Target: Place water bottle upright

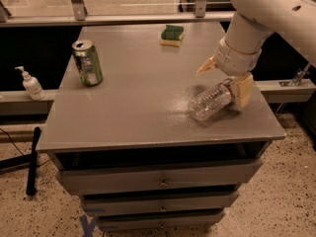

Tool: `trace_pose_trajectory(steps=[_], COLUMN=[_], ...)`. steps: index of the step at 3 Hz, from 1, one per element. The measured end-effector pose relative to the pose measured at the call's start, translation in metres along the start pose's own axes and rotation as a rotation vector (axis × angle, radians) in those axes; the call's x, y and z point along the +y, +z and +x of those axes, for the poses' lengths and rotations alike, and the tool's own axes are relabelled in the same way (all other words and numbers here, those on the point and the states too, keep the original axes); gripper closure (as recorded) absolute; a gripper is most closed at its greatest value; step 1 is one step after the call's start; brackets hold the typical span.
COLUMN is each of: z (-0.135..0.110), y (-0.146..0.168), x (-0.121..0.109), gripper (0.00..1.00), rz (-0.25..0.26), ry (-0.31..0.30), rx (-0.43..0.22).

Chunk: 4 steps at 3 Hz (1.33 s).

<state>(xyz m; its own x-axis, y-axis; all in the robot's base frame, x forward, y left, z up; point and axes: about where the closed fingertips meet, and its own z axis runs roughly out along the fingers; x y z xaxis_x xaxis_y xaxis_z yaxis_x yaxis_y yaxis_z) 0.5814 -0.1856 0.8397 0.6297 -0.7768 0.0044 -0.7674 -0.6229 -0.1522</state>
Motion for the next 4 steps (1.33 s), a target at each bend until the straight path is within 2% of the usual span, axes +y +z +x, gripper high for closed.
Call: trace_pose_trajectory(steps=[2,3,4], z=[0.009,0.005,-0.010], y=[-0.002,-0.011,-0.038], x=[0.003,0.001,-0.018], gripper=[0.64,0.87,1.00], rz=[-0.014,-0.013,0.027], ry=[0.036,0.033,-0.005], rx=[0.003,0.008,0.001])
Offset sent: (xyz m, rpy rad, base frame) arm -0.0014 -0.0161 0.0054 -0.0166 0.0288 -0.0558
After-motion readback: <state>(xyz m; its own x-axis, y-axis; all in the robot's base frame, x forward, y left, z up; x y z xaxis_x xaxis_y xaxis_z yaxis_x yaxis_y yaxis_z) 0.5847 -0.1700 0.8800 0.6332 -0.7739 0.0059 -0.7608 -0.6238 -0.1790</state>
